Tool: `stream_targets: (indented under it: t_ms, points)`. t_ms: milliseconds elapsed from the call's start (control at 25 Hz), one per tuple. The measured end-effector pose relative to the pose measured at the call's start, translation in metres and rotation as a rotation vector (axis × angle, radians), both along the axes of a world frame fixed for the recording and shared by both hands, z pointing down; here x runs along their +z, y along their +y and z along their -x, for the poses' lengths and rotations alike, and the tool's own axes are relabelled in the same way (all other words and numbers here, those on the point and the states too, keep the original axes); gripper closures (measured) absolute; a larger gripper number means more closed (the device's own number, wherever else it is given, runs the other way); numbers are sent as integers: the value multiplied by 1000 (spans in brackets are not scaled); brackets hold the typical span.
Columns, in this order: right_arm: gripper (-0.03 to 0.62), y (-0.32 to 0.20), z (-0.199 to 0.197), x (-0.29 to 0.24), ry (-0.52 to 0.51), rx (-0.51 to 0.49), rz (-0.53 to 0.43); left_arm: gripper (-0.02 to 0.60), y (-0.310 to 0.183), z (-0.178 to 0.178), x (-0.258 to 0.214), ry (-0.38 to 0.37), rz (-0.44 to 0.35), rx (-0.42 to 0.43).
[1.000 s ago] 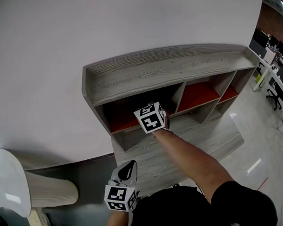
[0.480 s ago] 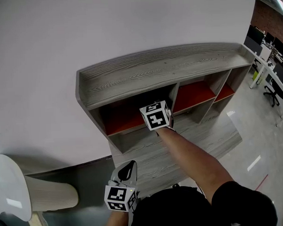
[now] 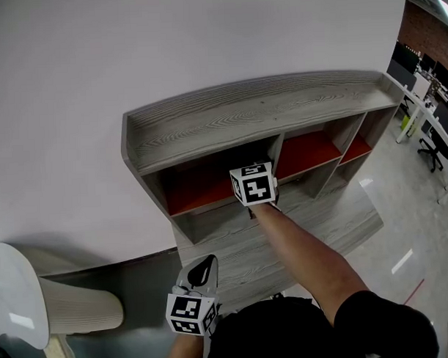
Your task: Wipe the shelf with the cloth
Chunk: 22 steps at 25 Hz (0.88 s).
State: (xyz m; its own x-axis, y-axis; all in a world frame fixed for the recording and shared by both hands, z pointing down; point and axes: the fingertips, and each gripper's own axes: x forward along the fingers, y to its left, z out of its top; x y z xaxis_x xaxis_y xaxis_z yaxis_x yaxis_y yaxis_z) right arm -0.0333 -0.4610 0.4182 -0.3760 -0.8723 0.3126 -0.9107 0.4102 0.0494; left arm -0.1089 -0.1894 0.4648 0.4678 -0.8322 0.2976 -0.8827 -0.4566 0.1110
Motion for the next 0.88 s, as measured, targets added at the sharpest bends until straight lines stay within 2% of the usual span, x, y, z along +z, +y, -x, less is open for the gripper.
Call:
stream_targets:
  t_ms: [160, 280, 440, 680, 800, 880]
  points:
    - [450, 3, 0, 0, -6, -10, -7, 571, 3, 1, 0, -4, 3, -3]
    - [450, 13, 10, -11, -31, -73, -68, 571, 5, 1, 1, -9, 6, -3]
    - [450, 45, 41, -37, -117, -209, -148, 571, 8, 5, 2, -20, 10, -7]
    - [450, 103, 105, -70, -244, -477, -152, 571, 11, 11, 1, -7, 18, -21]
    - [450, 127, 133, -89, -271, -592, -156, 571, 12, 14, 1, -12, 19, -28]
    - [450, 138, 148, -99, -249, -645, -182, 571, 13, 14, 2, -11, 22, -29]
